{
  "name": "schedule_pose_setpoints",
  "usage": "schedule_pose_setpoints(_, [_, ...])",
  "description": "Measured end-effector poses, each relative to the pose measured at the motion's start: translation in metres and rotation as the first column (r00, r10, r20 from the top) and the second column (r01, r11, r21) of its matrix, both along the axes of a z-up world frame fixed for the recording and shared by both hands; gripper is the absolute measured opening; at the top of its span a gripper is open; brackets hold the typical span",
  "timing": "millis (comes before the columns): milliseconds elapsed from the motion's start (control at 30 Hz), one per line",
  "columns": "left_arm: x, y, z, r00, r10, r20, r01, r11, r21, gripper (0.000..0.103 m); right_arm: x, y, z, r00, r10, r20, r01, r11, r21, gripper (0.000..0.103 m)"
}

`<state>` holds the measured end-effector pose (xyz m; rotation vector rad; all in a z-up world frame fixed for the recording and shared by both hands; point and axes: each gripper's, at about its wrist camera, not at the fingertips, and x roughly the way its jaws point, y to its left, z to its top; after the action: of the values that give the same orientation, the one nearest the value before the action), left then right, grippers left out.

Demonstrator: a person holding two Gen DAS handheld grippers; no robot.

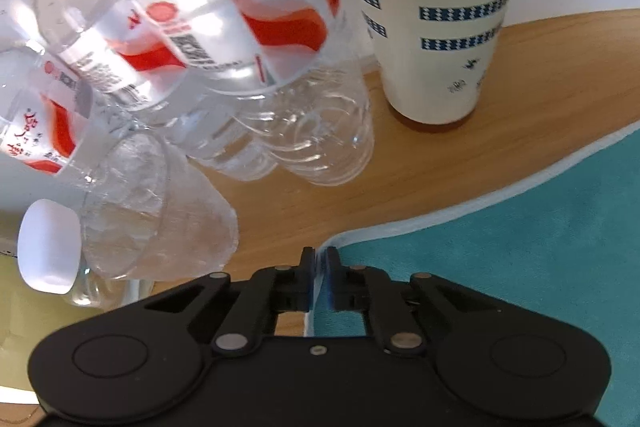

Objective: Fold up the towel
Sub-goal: 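Close both tools on the piped towel edge, then lift the towel edge with the right tool while the left tool opens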

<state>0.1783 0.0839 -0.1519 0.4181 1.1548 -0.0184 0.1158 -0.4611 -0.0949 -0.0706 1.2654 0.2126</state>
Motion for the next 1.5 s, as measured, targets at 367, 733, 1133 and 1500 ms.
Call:
schedule_pose_setpoints(367, [-0.002,0.003,0.021,0.995,-0.014,0.094,0.015,1.000,-0.009,0.004,-0.012,-0.053,0.039,0.992,-0.047,0.113,0.049,0.999,-0.012,0.005])
schedule_pose_setpoints(733, [-0.048,0.010,0.054,0.986,-0.013,0.164,0.021,0.998,-0.051,0.005,-0.086,-0.100,0.077,0.981,-0.075,0.177,0.081,0.996,-0.025,0.006])
schedule_pose_setpoints(1133, [-0.004,0.001,0.006,0.993,-0.056,0.107,0.060,0.998,-0.036,0.040,-0.082,-0.113,0.051,0.988,-0.091,0.126,0.098,0.994,-0.055,0.006])
schedule_pose_setpoints(1500, [0.018,0.007,0.001,0.991,-0.102,0.083,0.118,0.966,-0.229,0.008,-0.072,-0.121,0.061,0.985,-0.126,0.115,0.132,0.990,-0.053,0.006])
